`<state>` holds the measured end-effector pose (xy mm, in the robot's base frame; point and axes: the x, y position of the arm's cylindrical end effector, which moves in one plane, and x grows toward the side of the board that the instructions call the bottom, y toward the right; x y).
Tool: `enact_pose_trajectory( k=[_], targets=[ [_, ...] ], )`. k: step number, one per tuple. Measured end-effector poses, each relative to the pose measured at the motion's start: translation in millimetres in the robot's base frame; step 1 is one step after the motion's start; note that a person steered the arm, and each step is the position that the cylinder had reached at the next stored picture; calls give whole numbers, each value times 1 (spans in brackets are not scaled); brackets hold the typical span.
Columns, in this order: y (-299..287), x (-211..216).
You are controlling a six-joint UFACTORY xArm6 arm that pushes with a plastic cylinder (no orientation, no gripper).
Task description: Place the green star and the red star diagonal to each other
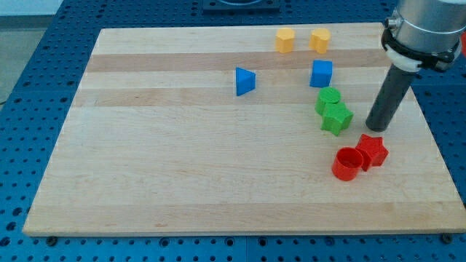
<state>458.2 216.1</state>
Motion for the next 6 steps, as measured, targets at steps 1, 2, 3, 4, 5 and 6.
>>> enact_pose_trajectory(
  k=[1, 2, 3, 4, 5, 6],
  targets=[
    [3, -15],
    [3, -20],
    [2, -28],
    [-31, -24],
    [-62, 5],
    [-89, 20]
  ],
)
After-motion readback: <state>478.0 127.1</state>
